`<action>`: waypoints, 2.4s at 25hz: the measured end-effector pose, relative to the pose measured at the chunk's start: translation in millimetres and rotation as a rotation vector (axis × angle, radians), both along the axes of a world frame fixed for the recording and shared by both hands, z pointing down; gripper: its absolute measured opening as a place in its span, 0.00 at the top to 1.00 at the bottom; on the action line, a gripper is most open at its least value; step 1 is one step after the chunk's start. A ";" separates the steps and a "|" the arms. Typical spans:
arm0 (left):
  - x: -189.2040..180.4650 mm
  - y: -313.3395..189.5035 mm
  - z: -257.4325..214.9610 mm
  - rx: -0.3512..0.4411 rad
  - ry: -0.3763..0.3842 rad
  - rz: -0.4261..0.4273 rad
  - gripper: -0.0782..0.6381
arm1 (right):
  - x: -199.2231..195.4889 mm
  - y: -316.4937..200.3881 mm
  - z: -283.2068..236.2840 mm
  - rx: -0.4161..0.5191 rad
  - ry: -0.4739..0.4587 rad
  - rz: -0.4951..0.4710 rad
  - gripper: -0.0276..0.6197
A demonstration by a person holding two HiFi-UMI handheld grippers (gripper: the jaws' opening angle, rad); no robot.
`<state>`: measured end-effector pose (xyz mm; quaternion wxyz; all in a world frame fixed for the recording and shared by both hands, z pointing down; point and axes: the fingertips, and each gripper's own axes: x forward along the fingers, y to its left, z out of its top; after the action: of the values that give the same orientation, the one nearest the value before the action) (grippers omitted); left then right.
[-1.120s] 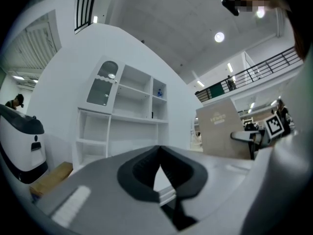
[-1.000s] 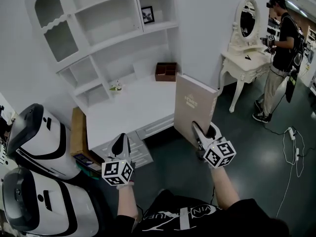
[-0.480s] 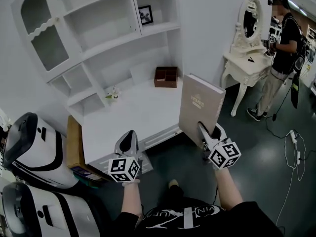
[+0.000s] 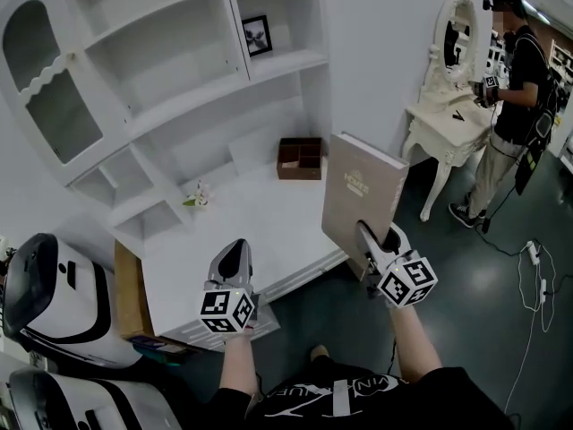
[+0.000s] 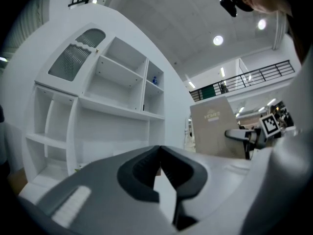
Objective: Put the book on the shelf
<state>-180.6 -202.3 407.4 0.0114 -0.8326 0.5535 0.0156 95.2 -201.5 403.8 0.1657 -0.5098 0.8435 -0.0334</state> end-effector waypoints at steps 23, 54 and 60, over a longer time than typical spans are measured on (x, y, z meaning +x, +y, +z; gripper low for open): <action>4.7 -179.8 -29.5 0.030 0.014 0.039 0.89 | -6.0 -191.7 -98.3 0.144 -0.057 -0.009 0.69; 20.9 -336.5 -104.0 0.137 -0.035 -0.076 0.89 | -32.0 -403.6 -296.9 0.499 0.086 -0.012 0.69; 25.1 -351.4 -101.8 0.132 -0.035 -0.079 0.89 | -31.7 -426.8 -288.9 0.444 0.131 0.020 0.69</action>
<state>-155.5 -553.8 305.6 0.0763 -0.8078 0.5833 0.0370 63.5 -628.4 114.9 0.2189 -0.4701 0.8342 0.1878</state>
